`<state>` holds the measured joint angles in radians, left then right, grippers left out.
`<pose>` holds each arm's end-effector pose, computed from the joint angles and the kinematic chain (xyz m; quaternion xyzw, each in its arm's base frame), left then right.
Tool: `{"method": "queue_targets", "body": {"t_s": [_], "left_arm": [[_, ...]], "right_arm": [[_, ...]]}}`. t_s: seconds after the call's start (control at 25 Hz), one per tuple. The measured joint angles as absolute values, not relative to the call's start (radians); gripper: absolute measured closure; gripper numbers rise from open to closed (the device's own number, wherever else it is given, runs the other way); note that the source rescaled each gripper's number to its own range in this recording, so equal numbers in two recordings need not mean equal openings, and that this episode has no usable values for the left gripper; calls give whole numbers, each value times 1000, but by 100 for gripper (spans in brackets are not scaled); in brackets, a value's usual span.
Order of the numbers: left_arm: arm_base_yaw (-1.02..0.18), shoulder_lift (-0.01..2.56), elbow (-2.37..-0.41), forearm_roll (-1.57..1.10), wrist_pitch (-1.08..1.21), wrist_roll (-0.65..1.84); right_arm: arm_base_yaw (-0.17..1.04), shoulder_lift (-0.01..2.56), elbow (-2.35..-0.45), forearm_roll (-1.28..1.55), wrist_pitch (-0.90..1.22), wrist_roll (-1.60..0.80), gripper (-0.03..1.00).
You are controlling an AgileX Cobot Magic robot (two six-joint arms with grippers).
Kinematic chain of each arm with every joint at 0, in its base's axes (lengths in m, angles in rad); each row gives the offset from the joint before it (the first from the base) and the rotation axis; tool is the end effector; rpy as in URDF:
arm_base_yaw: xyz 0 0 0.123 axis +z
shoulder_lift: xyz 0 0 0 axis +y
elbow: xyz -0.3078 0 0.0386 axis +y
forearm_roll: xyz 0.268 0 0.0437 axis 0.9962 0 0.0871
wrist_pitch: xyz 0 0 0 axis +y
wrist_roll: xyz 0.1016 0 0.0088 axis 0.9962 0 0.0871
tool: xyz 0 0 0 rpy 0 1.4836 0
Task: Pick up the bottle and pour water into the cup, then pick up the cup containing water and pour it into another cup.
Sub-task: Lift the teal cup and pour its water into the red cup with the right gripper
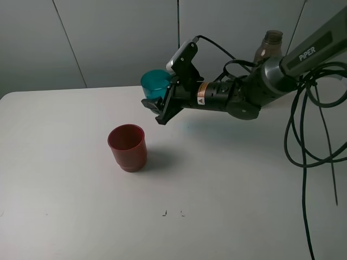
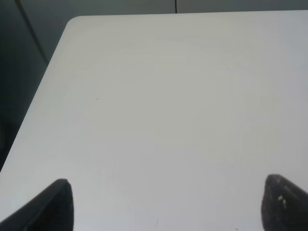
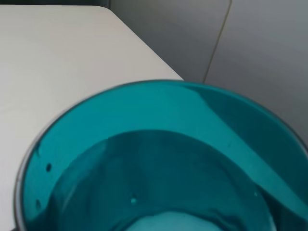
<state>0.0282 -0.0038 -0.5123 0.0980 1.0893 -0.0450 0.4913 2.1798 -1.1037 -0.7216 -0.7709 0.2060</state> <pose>-0.0068 0.0087 0.2833 -0.0343 0.8548 0.0446 0.5160 0.3819 0.2575 0.1064 -0.4516 0.6722 0.2314 0.5391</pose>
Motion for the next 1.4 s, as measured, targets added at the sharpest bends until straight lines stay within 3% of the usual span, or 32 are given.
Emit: {"method": "queue_targets", "body": {"t_s": [1.4], "left_arm": [[28,-4,-512,98,1089,-45]], "right_arm": [[561,2180,-1111,-699,-727,28,89]]}}
